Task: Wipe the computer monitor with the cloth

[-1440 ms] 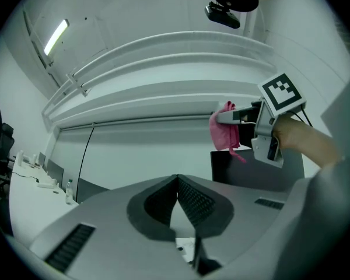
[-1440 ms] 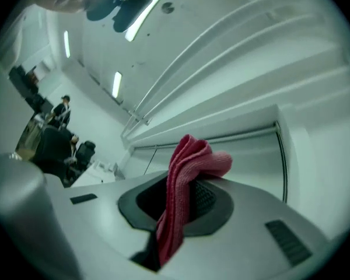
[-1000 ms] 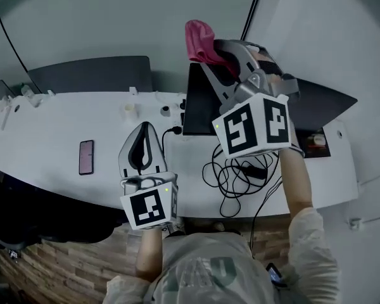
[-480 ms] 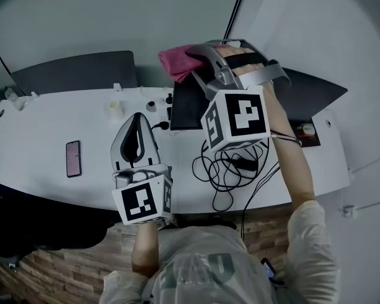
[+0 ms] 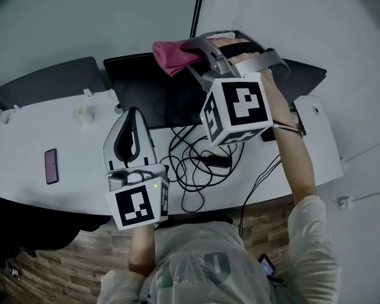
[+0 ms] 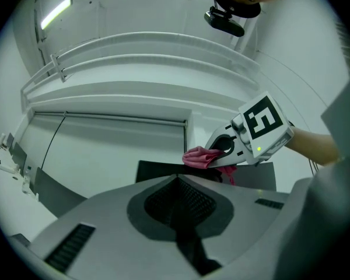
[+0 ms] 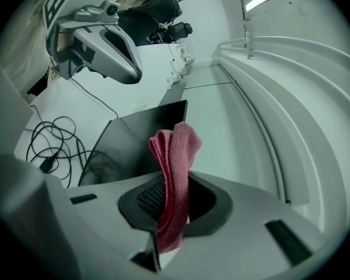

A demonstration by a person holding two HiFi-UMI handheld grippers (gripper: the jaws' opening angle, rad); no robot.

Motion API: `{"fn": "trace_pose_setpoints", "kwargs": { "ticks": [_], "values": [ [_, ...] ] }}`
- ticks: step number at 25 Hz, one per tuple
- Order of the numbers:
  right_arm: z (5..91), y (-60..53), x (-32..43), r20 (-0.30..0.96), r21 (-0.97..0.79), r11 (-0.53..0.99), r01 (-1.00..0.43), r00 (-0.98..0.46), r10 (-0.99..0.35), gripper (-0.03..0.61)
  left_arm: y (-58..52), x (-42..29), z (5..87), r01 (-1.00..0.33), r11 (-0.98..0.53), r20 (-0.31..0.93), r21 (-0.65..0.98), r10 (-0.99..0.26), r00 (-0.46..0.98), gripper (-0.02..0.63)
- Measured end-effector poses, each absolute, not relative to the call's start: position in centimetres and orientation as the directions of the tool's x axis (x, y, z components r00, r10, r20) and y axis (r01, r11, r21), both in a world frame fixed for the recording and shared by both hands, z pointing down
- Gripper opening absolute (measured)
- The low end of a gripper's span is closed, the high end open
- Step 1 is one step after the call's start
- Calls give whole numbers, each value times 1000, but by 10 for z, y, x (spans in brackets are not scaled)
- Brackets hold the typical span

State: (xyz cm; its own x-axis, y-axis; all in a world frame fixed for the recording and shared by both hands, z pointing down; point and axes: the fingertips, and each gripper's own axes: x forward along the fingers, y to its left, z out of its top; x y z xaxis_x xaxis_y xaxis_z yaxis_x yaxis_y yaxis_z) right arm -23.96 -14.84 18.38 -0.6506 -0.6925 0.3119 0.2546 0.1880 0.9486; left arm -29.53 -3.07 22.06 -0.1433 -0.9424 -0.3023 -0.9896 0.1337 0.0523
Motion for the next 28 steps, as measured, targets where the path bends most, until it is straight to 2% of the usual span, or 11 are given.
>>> {"fn": "trace_pose_setpoints", "kwargs": {
  "ticks": [9, 15, 22, 28],
  "values": [
    [185, -207, -85, 350, 931, 191, 311, -616, -705, 55, -115, -124, 210, -999, 13, -346, 45, -938, -27, 15],
    [182, -245, 16, 335, 938, 201, 282, -593, -732, 54, -165, -23, 212, -997, -66, -363, 29, -930, 51, 15],
    [182, -283, 109, 342, 938, 243, 248, -536, -772, 55, -208, 50, 215, -989, -146, -341, 40, -932, 123, 15],
    [181, -298, 148, 357, 934, 289, 211, -513, -780, 54, -231, 83, 223, -979, -202, -307, 28, -934, 184, 15]
  ]
}}
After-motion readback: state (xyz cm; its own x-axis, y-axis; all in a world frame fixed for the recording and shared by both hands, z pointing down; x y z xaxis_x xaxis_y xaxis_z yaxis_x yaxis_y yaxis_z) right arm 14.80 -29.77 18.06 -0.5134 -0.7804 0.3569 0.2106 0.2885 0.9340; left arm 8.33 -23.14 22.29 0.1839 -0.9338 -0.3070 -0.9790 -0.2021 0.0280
